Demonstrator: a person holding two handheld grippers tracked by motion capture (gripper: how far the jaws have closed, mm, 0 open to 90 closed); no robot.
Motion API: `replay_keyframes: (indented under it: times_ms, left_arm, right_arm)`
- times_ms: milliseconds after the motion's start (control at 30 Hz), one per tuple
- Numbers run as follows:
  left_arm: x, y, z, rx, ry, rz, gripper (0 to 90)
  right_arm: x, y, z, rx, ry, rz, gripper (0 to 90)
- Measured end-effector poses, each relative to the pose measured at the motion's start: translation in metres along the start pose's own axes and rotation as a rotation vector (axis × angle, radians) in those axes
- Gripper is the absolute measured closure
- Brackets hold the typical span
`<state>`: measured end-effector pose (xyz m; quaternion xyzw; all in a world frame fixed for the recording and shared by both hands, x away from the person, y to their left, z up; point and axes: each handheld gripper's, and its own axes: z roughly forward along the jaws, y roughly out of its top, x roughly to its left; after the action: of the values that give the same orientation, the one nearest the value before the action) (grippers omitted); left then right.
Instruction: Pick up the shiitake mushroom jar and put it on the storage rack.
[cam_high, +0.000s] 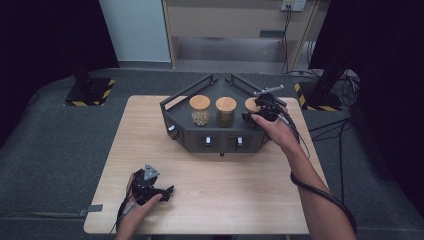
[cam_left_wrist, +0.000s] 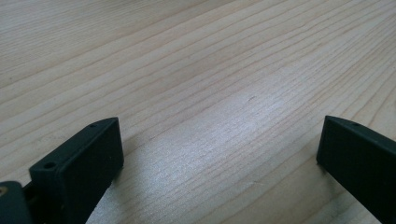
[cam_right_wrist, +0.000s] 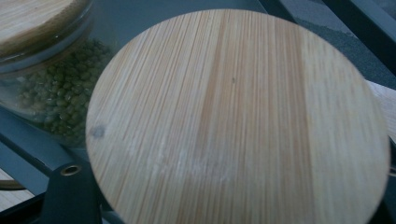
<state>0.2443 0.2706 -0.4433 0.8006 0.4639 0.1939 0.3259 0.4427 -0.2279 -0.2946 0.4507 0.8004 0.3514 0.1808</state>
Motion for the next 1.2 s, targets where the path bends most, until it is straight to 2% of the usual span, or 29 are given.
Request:
replay_keyframes:
  times_ms: [267,400,733,1200]
  left_arm:
    - [0.0,0.0,0.0,0.0,0.0,0.001,0.0]
    - [0.0,0.0,0.0,0.001,0.0,0.001,0.0]
    - [0.0,0.0,0.0,0.001,0.0,0.002,0.0]
    - [0.0,0.0,0.0,0.001,0.0,0.002,0.0]
  right_arm:
    - [-0.002,-0.004,-0.001,-0.006,0.005,0.004,19.5]
    - [-0.003,-0.006,-0.003,-0.019,0.011,0.016,13.8]
    - [-0.002,-0.015,-0.015,-0.059,0.01,0.012,6.7]
    - [-0.004,-0.031,-0.028,-0.09,0.0,0.022,4.2]
